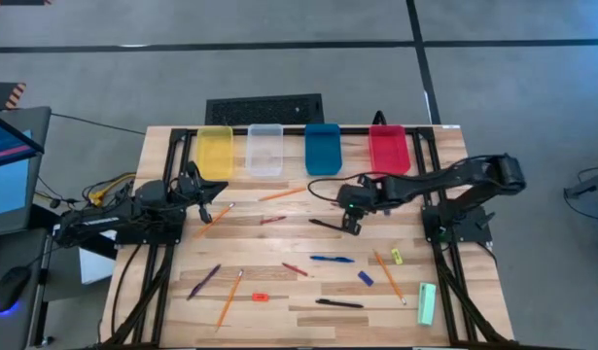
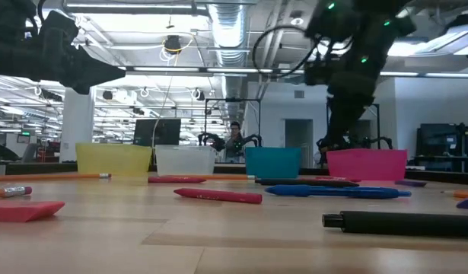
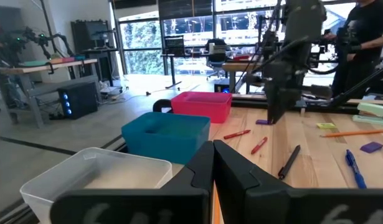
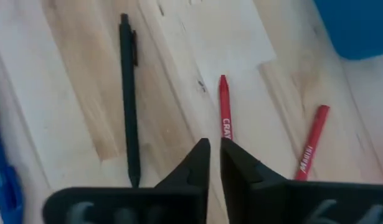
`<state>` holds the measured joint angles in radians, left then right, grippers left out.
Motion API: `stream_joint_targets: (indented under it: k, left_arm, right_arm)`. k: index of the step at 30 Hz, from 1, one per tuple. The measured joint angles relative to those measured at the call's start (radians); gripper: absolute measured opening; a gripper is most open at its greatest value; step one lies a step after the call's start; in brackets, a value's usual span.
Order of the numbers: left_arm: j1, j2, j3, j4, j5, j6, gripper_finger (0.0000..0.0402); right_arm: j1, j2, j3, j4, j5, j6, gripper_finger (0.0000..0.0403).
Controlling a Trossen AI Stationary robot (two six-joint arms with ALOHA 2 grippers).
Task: Sort crayons/erasers/pens/pencils in bins
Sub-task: Put the red crayon into the red bin
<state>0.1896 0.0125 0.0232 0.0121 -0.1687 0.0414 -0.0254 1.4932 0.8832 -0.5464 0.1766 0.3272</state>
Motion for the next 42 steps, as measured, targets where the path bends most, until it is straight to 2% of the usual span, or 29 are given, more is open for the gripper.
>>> stream_joint_targets:
  k: [9,16,28,42]
  left_arm:
    - [0.000,0.000,0.000,0.000,0.000,0.000,0.0000]
    - [0.000,0.000,0.000,0.000,0.001,0.000,0.0000]
    - [0.000,0.000,0.000,0.000,0.000,0.000,0.0000]
    - [0.000,0.000,0.000,0.000,0.000,0.000,0.0000]
  right_arm:
    - [-0.083,0.163,0.103,-0.105,-0.048,-0.095,0.0131]
    - [-0.113,0.248,0.136,-0.108,-0.078,-0.142,0.0152]
    - [-0.141,0.321,0.153,-0.104,-0.084,-0.156,0.0122]
    - [-0.142,0.325,0.150,-0.091,-0.103,-0.173,0.0065]
